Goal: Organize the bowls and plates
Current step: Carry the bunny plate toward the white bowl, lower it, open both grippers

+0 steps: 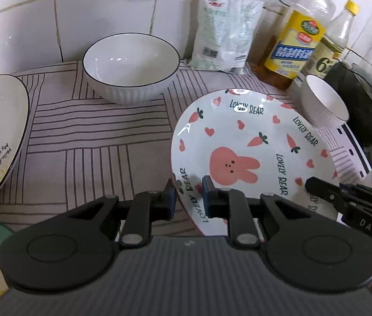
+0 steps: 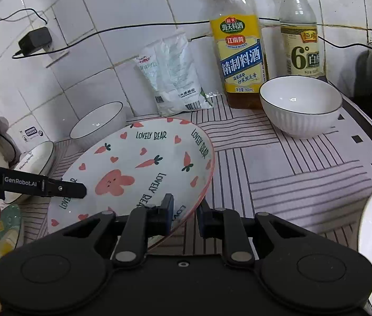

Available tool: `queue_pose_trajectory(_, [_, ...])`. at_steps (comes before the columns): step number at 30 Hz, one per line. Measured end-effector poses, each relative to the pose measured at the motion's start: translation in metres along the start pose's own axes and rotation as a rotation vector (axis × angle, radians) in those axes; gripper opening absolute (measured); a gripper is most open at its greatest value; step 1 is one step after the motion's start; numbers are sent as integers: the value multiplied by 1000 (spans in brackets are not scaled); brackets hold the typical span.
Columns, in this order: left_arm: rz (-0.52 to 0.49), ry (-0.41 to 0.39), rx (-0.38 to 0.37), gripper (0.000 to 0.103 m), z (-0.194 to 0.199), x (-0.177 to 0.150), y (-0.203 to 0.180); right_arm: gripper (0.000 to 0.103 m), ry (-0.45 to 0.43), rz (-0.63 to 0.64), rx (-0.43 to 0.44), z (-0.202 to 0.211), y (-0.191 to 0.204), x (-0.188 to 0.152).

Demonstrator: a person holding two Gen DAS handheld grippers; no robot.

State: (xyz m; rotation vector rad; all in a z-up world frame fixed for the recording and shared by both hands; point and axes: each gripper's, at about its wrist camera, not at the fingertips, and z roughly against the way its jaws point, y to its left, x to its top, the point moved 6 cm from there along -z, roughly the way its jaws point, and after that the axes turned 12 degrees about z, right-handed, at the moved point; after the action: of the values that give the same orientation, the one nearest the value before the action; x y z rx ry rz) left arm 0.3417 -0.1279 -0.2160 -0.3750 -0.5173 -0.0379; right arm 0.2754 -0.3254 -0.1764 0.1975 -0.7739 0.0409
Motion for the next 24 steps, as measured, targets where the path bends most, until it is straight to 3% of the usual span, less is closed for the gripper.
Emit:
queue_pose_trajectory(15, [27, 42, 58, 20, -17, 5, 5, 24, 40, 4, -27, -35, -4, 11])
queue_pose_trajectory(19, [89, 98, 60, 18, -18, 6, 14, 27, 56, 43, -71, -34, 2, 12])
queue_pose_trajectory(24, [9, 117, 121, 17, -11, 4, 3, 31, 89, 9, -122, -32, 3, 12])
